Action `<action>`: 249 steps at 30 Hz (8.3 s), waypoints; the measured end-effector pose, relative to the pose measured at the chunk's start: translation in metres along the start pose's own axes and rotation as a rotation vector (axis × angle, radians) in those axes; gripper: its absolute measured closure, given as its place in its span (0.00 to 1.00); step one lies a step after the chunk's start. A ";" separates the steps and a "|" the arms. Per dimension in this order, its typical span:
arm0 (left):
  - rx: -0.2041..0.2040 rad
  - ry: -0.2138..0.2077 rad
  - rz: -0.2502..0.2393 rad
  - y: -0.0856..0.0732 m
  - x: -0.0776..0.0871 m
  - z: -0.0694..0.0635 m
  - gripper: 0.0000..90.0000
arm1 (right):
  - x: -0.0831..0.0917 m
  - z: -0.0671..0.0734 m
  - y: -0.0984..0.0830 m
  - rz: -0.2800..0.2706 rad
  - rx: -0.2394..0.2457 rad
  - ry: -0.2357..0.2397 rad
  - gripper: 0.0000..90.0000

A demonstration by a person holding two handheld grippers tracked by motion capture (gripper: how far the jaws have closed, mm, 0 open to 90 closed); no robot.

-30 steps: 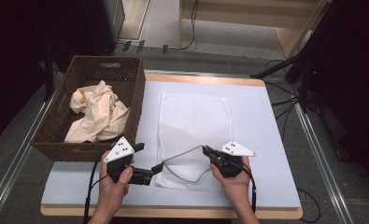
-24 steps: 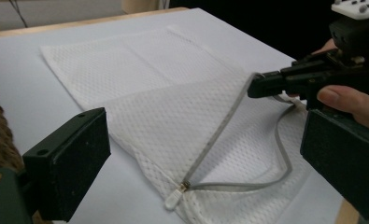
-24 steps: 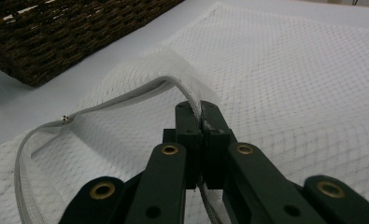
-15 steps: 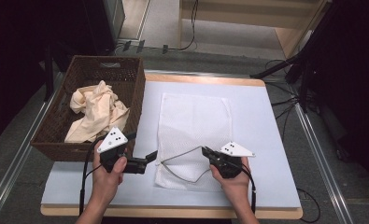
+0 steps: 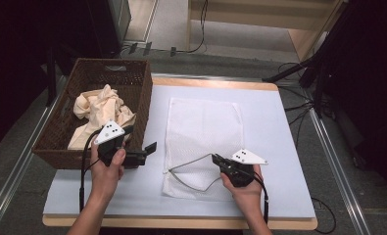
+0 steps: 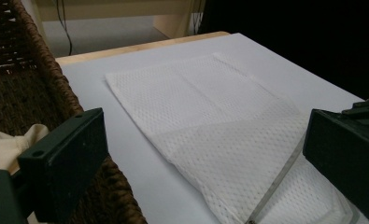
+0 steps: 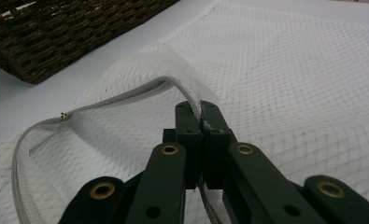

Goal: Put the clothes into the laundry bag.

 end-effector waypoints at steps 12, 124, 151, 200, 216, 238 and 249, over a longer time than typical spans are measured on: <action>0.022 0.046 -0.001 0.015 -0.009 0.022 0.02 | -0.001 -0.001 -0.001 0.001 0.002 -0.002 0.97; 0.052 0.193 0.734 -0.053 -0.066 0.156 0.71 | 0.001 -0.002 -0.005 0.017 0.011 0.002 0.96; 0.111 0.048 0.246 0.032 -0.050 0.120 0.85 | 0.001 -0.004 -0.004 0.014 0.002 0.009 0.99; 0.166 -0.544 0.555 -0.128 -0.035 -0.161 0.46 | -0.002 -0.016 -0.001 0.007 -0.016 -0.033 0.99; 0.105 -0.634 0.561 -0.121 -0.044 -0.172 0.80 | 0.001 -0.016 0.006 -0.024 -0.049 -0.027 0.99; 0.165 -0.366 0.329 -0.086 -0.061 -0.147 0.46 | 0.016 -0.002 0.018 -0.084 -0.016 -0.005 0.99; 0.112 -0.313 0.430 -0.110 -0.083 -0.147 0.84 | 0.014 0.003 0.013 -0.069 -0.014 0.004 0.99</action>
Point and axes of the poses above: each handheld gripper's, and its own axes: x roughly backward along the jaws, y roughly out of its top, z roughly to its left, the point moved 8 cm from there along -x, roughly forward along the jaws, and after that the axes turned 15 degrees about -z, right-handed, at the moved point
